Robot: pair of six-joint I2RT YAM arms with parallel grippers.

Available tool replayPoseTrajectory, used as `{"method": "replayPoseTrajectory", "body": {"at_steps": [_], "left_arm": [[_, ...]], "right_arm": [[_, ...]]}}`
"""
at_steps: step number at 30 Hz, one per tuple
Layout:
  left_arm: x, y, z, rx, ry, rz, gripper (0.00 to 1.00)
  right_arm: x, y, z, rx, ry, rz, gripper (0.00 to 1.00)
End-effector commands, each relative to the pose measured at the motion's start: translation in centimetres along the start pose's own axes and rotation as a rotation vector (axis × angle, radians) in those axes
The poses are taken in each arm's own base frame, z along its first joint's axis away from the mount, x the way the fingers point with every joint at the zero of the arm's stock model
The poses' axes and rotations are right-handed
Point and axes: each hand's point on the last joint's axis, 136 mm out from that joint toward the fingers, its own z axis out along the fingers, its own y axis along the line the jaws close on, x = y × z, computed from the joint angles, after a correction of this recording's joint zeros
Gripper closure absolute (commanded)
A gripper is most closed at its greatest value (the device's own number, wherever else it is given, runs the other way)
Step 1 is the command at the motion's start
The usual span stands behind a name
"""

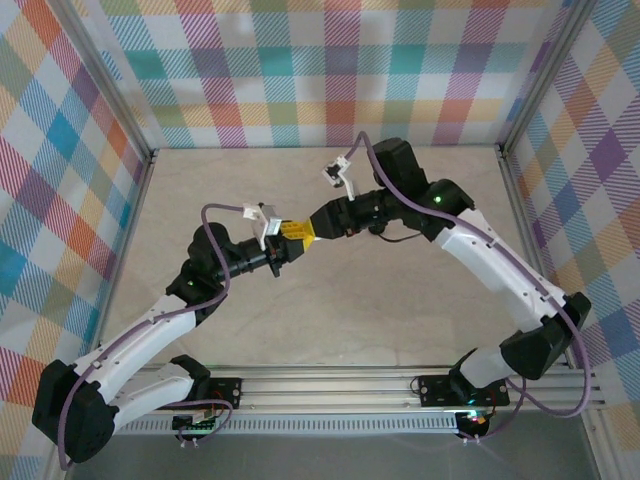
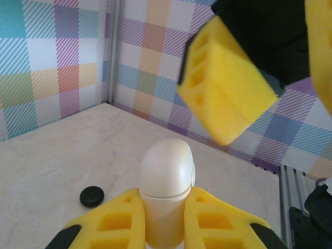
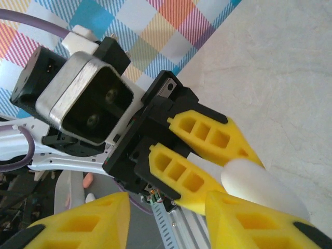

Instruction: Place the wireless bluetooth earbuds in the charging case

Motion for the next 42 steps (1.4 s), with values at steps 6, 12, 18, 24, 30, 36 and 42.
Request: {"method": "replayPoseTrajectory", "body": {"at_steps": [6, 12, 18, 24, 30, 36, 42], "left_arm": [[-1.3, -1.2, -0.2, 0.082, -0.047, -0.010, 1.00], [-2.3, -1.7, -0.1, 0.125, -0.071, -0.075, 1.00], [-2.9, -1.9, 0.0, 0.135, -0.039, -0.120, 1.00], [-2.5, -1.8, 0.2, 0.129, 0.012, -0.159, 1.00], [-2.5, -1.8, 0.0, 0.120, 0.021, -0.172, 1.00], [-2.2, -2.1, -0.2, 0.128, 0.040, -0.179, 1.00], [-2.0, -2.0, -0.2, 0.119, 0.054, -0.200, 1.00]], "right_arm": [[-1.8, -3.7, -2.4, 0.144, -0.172, 0.037, 0.51], [-1.4, -2.8, -2.7, 0.063, -0.242, -0.134, 0.46], [0.1, -3.1, -3.4, 0.142, -0.272, -0.470, 0.37], [3.2, -3.2, -0.1, 0.272, -0.104, -0.954, 0.28], [3.9, -3.1, 1.9, 0.317, -0.066, -1.183, 0.21], [3.1, -4.0, 2.6, 0.420, -0.069, -1.286, 0.20], [2.2, -3.6, 2.5, 0.459, -0.100, -1.335, 0.21]]}}
